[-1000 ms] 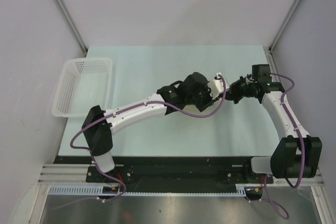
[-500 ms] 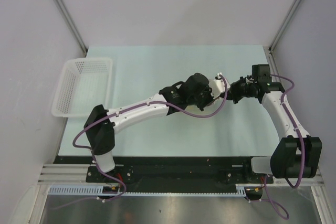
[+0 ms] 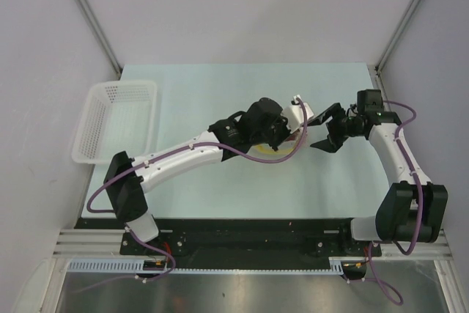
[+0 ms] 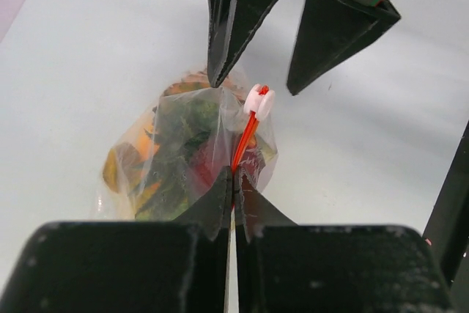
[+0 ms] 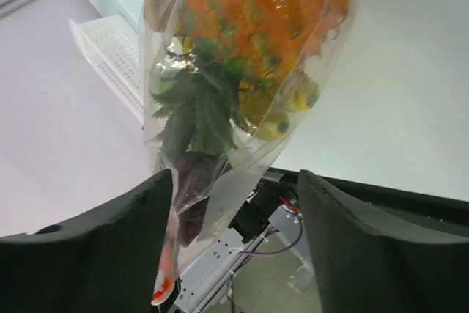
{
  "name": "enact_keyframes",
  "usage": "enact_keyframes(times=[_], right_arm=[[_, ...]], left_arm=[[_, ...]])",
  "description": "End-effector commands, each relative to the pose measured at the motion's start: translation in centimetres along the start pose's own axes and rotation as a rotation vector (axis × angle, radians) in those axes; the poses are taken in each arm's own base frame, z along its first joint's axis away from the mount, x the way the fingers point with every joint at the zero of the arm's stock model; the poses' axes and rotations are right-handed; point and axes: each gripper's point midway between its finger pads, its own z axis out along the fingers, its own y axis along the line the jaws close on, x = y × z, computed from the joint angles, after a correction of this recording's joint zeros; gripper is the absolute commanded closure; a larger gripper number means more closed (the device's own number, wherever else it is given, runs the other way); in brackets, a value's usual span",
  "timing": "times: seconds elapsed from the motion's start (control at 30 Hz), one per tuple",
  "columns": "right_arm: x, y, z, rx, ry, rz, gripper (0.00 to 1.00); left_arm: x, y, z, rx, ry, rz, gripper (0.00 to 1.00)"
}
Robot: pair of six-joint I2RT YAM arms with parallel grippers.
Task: Open the zip-top bag and remove the fake food
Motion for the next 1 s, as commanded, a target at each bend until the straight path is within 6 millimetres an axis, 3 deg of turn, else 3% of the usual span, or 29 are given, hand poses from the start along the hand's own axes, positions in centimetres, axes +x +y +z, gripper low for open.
enact_keyframes(times=[0.0, 0.03, 0.3, 0.53, 0.63, 0.77, 0.87, 0.97], right_arm=[[0.6, 0.7, -1.4, -0.007, 0.015, 0.005, 0.23], [0.8, 0.8, -1.7, -0.011, 0.019, 0.021, 0.18], [2.3, 2.9, -3.5, -0.080, 0.031, 0.191, 0.18], [3.6, 4.5, -2.6, -0.127, 0.085, 0.249, 0.25], [5.0, 4.8, -1.4, -0.133, 0.139, 0.240, 0.31], [5.5, 4.6, -0.7, -0.111, 0.148, 0.244, 0.37], [5.2, 4.3, -0.5, -0.109, 0.142, 0.263, 0.48], [5.3, 4.0, -0.1, -0.110, 0.152, 0.270, 0.48]], left_arm=[[-2.5, 1.1, -2.0, -0.032, -0.090, -0.020, 1.00], [-2.4, 1.3, -2.0, -0.036, -0.089, -0.023, 1.00], [-2.3, 2.0, -2.0, -0.048, -0.085, -0.028, 1.00], [-2.3, 1.4, -1.9, -0.016, -0.090, -0.033, 1.00], [-2.5, 1.3, -2.0, -0.009, -0.094, -0.037, 1.00], [-2.4, 1.2, -1.9, -0.002, -0.094, -0.037, 1.00], [-2.5, 1.2, -2.1, -0.001, -0.097, -0.039, 1.00], [-2.4, 1.0, -2.3, 0.003, -0.098, -0.038, 1.00]])
